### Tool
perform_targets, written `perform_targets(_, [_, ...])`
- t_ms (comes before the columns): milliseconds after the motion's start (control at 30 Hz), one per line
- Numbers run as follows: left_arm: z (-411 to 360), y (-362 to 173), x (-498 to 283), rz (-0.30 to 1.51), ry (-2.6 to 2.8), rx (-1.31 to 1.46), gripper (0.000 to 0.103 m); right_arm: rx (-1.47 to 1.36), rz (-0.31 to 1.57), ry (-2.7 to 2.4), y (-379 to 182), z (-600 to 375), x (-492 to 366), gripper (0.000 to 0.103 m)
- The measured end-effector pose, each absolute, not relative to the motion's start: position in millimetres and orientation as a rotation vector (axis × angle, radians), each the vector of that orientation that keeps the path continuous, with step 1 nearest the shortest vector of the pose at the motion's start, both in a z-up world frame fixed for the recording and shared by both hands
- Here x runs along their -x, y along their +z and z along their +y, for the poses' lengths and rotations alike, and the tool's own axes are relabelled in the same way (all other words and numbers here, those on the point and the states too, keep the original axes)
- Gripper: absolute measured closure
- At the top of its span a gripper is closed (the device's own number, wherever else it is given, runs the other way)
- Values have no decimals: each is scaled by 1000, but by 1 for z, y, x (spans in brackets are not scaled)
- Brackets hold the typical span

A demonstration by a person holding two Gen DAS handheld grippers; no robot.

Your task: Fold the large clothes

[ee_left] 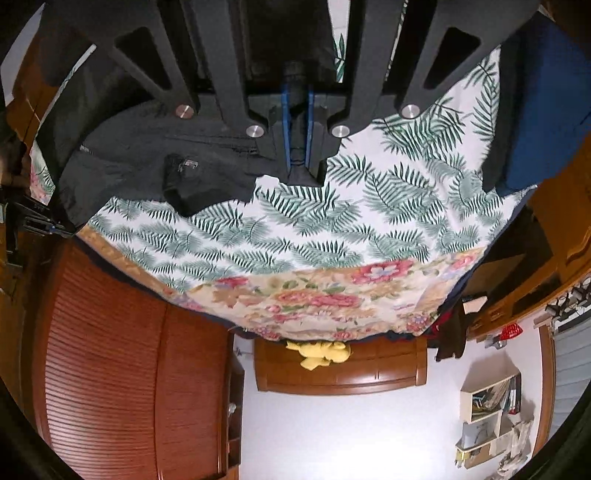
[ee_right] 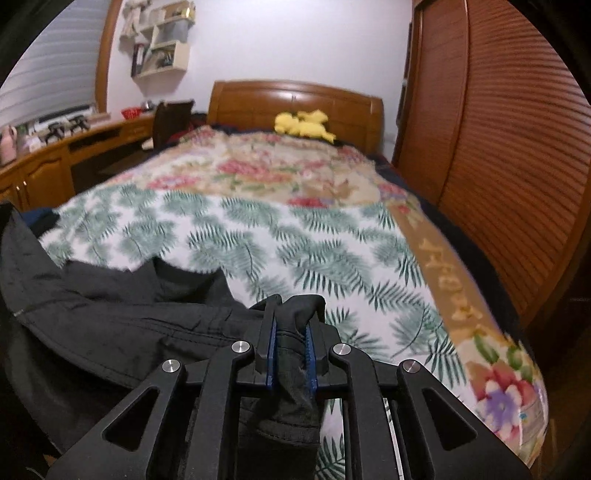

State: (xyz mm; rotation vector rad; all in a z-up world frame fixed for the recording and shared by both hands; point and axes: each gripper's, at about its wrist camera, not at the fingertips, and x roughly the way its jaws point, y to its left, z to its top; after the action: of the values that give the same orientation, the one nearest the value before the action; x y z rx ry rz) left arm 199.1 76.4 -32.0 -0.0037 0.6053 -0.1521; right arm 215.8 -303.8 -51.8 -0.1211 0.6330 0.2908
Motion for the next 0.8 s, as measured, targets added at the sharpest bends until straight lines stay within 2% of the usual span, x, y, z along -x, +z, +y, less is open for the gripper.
perform_targets(233, [77,-60,-206,638,-145,-18,96,140,708,251,-89,-298,-237,92])
perform_targets(367, [79,-64,-200,639,-147,-29,84,151,740,232,-101,-295,-241,86])
perform_targets(533, [88,-63,-187,599,-139,-8,73,169,711,168,-95,-294,-237,61])
perform_targets(600, [89,-64,-184,598,-148,-13,72,156,692,166,-86,-294,-235,58])
perform_targets(800, [89,-68,-180,603,-160,-7,70,141,655,317,-65,-252,-231,57])
